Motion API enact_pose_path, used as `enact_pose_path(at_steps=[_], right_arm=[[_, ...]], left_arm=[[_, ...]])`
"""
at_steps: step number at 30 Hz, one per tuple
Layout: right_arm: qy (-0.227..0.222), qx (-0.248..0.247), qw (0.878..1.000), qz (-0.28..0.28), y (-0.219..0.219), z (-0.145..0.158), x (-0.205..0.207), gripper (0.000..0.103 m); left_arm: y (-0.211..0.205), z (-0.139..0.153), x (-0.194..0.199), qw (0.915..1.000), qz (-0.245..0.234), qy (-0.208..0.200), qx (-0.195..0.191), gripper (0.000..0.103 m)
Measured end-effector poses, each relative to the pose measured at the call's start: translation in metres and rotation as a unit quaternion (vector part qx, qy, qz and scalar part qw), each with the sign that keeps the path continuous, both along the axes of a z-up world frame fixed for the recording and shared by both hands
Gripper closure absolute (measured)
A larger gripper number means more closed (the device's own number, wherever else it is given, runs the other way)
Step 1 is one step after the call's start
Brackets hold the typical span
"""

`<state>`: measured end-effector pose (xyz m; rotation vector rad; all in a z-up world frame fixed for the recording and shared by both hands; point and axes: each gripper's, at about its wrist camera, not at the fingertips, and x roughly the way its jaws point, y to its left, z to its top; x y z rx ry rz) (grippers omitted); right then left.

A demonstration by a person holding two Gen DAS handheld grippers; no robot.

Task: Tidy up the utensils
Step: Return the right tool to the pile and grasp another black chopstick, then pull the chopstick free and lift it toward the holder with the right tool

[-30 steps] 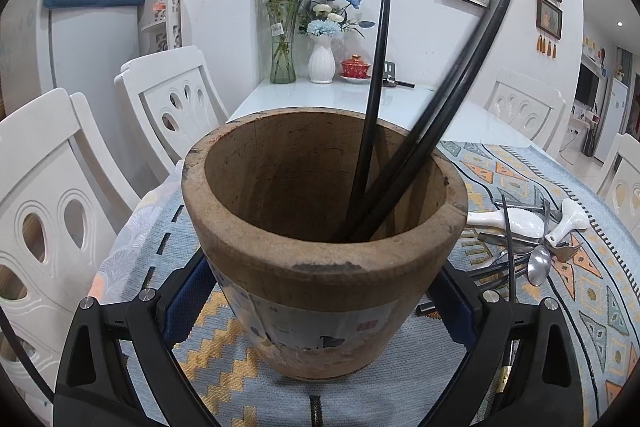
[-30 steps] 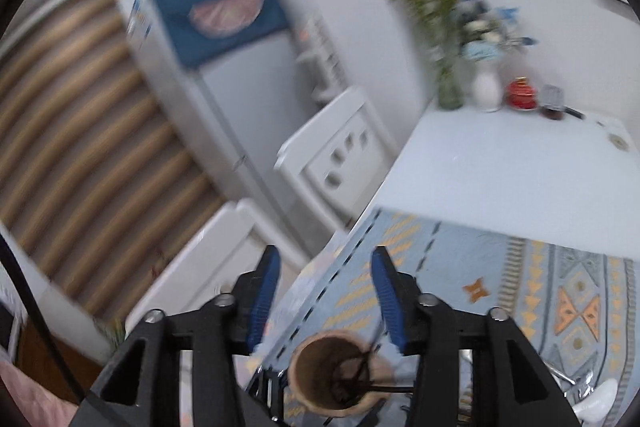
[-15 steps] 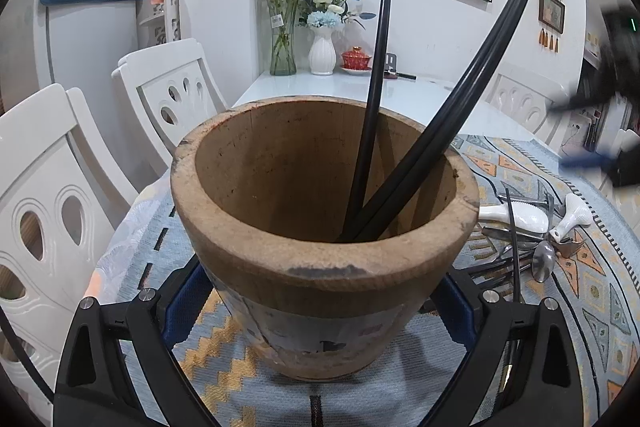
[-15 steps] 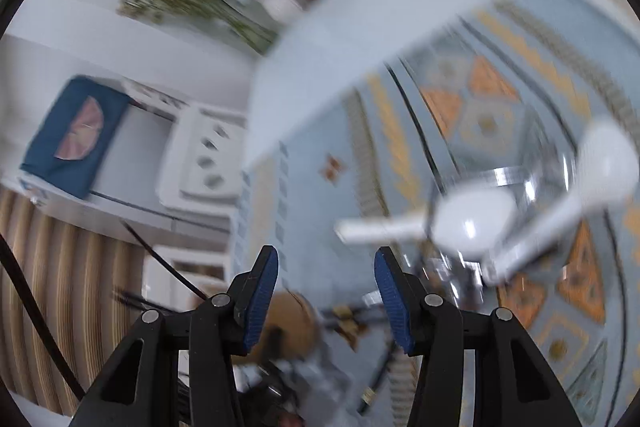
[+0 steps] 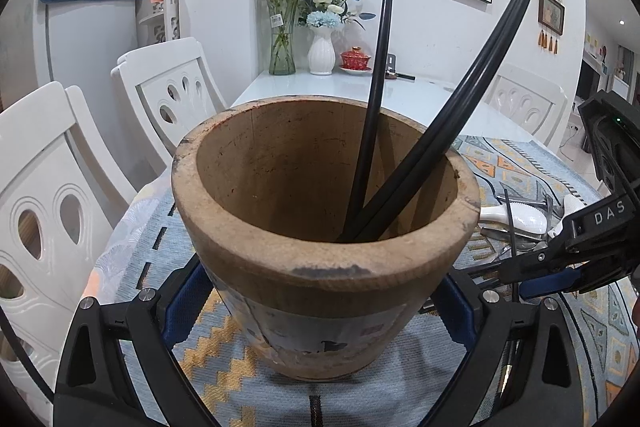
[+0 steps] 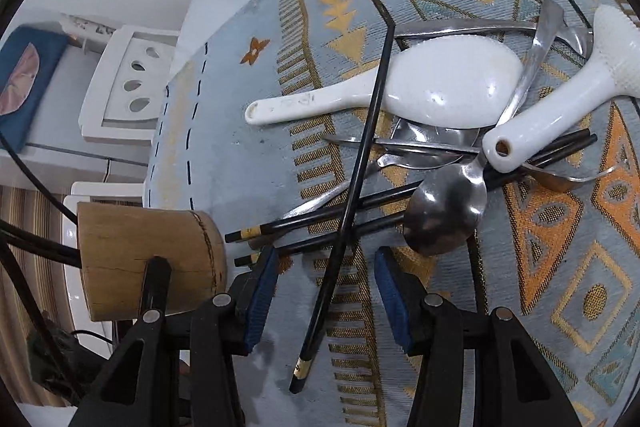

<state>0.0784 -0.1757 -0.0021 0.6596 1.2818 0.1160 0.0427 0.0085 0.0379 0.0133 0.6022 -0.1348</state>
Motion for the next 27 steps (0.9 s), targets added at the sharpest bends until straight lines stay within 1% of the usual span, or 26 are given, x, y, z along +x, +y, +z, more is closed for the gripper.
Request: enact_pose_path(at_steps=[1, 2, 3, 4, 6, 8, 10, 13, 15, 17, 19, 20, 23, 24, 27], right_arm=[[-0.002, 0.001, 1.0, 0.002, -0.001, 0.0, -0.001, 0.054], [-0.004, 0.001, 1.0, 0.001, -0.004, -0.001, -0.003, 0.058], [-0.001, -0.005, 1.0, -0.002, -0.006, -0.001, -0.005, 0.07], [0.003, -0.012, 1.0, -0.006, -0.009, 0.0, -0.009, 0.078], [0.006, 0.001, 1.0, -0.02, -0.018, -0.002, -0.013, 0.086], [0.011, 0.011, 0.999, -0.034, -0.025, -0.005, -0.017, 0.093], [0.011, 0.017, 0.999, -0.041, -0.028, -0.004, -0.02, 0.093], [0.008, 0.011, 0.999, -0.031, -0.025, 0.0, -0.021, 0.094], [-0.003, 0.024, 0.999, -0.023, -0.023, 0.004, -0.025, 0.095], [-0.008, 0.019, 1.0, -0.013, -0.02, 0.01, -0.026, 0.095], [-0.007, -0.008, 1.0, 0.006, -0.016, 0.016, -0.027, 0.095], [-0.005, -0.029, 0.999, 0.02, -0.013, 0.019, -0.027, 0.095], [0.018, -0.088, 0.995, 0.049, -0.007, 0.022, -0.029, 0.095], [0.026, -0.101, 0.993, 0.053, -0.007, 0.023, -0.03, 0.095], [0.048, -0.118, 0.99, 0.053, -0.007, 0.017, -0.028, 0.095]], left_arm=[[0.0, 0.0, 0.0, 1.0, 0.0, 0.001, 0.001, 0.006], [0.001, 0.0, 0.001, 1.0, 0.0, 0.002, 0.001, 0.006], [0.001, 0.0, 0.002, 1.0, 0.0, 0.003, 0.001, 0.006], [0.001, 0.0, 0.002, 1.0, 0.0, 0.004, 0.001, 0.006], [0.001, 0.0, 0.002, 1.0, 0.0, 0.003, 0.001, 0.006], [0.001, 0.0, 0.002, 1.0, 0.0, 0.002, 0.001, 0.006], [0.002, 0.0, 0.002, 1.0, 0.0, 0.001, 0.0, 0.006], [0.002, 0.0, 0.002, 1.0, -0.001, 0.001, 0.0, 0.006], [0.002, 0.0, 0.002, 1.0, 0.0, 0.001, 0.001, 0.006], [0.002, 0.0, 0.002, 1.0, 0.0, 0.001, 0.001, 0.006], [0.002, 0.0, 0.002, 1.0, 0.0, 0.001, 0.002, 0.006], [0.002, 0.0, 0.002, 1.0, 0.0, 0.001, 0.003, 0.006], [0.002, 0.0, 0.002, 1.0, 0.0, 0.001, 0.003, 0.006], [0.003, 0.0, 0.002, 1.0, 0.0, 0.001, 0.001, 0.006], [0.003, 0.0, 0.002, 1.0, 0.0, 0.002, -0.001, 0.006]])
